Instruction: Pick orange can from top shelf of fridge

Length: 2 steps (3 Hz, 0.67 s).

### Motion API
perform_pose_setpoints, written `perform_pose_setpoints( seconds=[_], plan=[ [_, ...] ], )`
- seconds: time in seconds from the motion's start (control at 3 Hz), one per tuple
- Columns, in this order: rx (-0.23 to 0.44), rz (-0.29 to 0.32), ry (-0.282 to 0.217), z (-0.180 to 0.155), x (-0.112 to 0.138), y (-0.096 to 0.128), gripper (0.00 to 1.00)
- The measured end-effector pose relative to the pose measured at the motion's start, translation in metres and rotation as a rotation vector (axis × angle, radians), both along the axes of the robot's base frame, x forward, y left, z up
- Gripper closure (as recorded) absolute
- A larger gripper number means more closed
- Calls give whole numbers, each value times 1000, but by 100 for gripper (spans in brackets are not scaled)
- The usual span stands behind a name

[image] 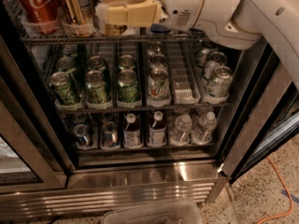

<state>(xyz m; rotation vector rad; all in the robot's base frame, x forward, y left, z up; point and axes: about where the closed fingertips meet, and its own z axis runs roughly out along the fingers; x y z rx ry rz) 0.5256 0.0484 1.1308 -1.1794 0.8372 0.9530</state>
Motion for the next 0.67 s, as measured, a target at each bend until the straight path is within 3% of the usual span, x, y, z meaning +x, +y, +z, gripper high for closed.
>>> perform_pose_setpoints(
  seconds=[0.67],
  plan=[
    [-30,67,37,-16,-6,-5,100]
  ],
)
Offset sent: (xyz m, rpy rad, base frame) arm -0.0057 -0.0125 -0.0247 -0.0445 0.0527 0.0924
